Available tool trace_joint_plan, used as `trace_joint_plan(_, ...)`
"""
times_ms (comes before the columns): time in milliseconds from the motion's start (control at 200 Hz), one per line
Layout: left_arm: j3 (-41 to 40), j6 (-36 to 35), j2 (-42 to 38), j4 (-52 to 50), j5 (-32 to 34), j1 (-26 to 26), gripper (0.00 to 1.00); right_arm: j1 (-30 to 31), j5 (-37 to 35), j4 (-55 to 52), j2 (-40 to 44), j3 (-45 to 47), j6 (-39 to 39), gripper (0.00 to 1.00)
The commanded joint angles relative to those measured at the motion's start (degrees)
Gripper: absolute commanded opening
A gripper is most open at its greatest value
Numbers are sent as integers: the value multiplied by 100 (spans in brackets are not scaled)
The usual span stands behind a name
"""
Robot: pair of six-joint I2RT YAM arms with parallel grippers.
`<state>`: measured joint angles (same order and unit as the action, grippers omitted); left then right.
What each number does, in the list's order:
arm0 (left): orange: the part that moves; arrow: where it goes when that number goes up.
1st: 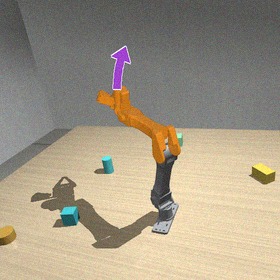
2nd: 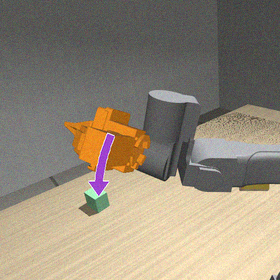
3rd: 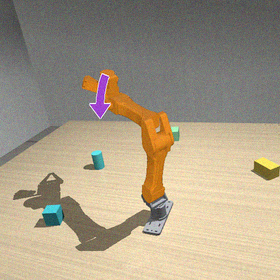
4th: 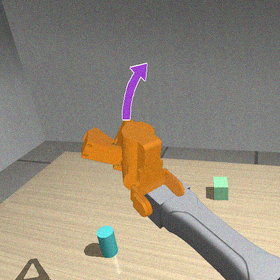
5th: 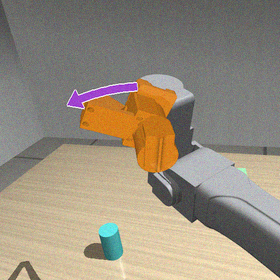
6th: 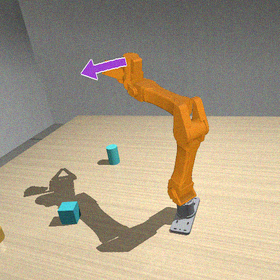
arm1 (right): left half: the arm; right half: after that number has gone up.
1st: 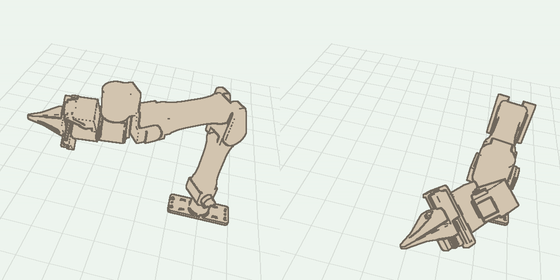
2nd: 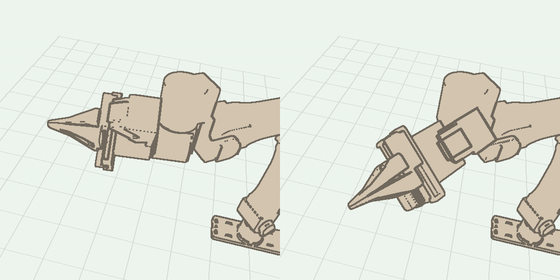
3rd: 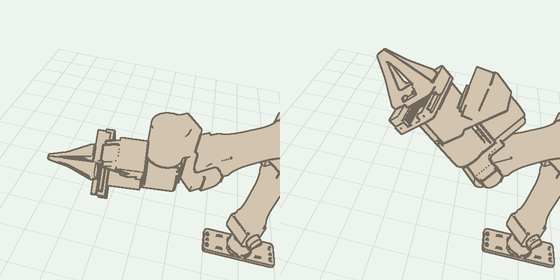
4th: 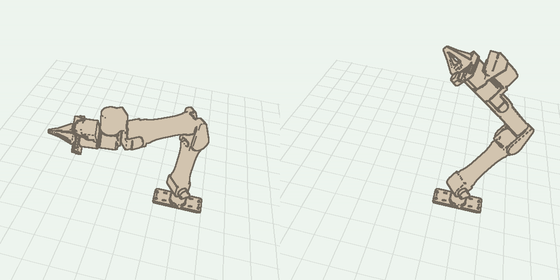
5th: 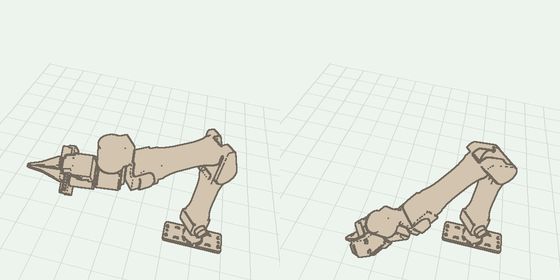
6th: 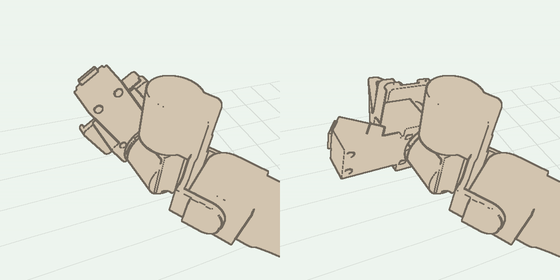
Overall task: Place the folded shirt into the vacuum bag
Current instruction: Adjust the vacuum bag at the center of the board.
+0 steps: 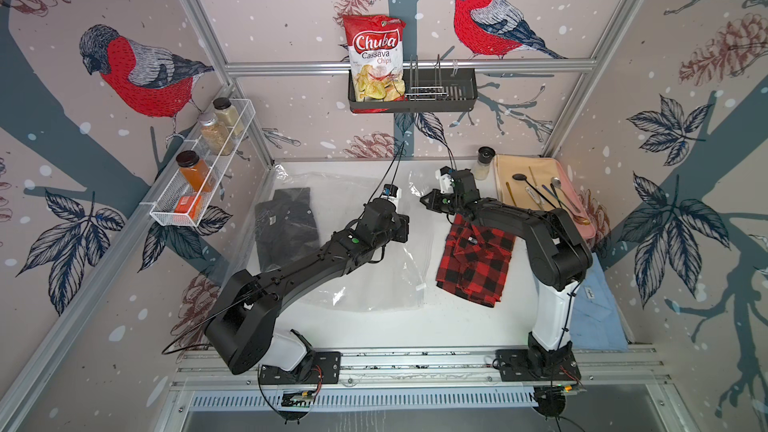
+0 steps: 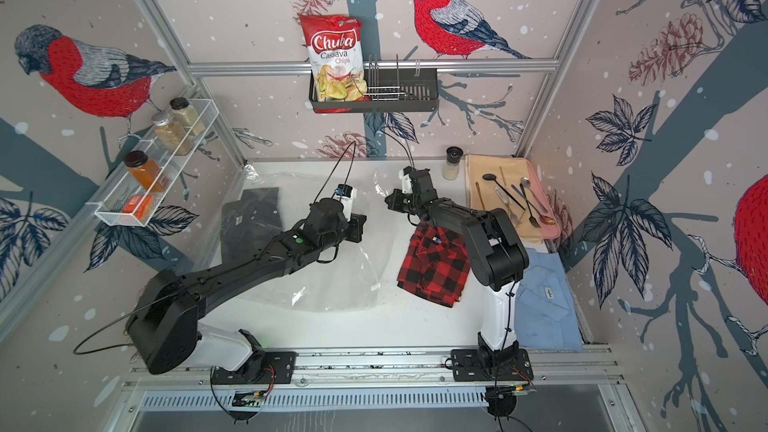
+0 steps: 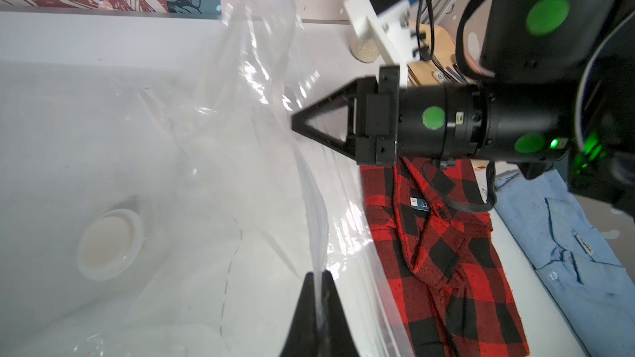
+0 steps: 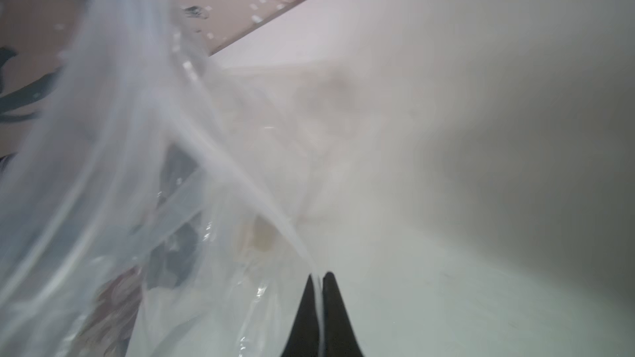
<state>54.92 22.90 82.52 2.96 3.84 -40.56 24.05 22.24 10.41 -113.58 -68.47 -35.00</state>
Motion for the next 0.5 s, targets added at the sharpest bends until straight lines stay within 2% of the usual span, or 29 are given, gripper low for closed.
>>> trace_joint_plan(0,190,-274,-24,-92,474,4,0,-195,-582,121,-69,429,-642,0)
trace_joint_plan(205,195,-432,106,170,460,4,0,-200,-222,431,-372,291,-793,2)
trace_joint_plan(325,375,-520,494,243,462,4,0,-204,-97,184,-354,-8,-611,25)
trace_joint_plan(495,687,-653,1072,165,523,12,0,-356,-833,-489,470,284,-137,50)
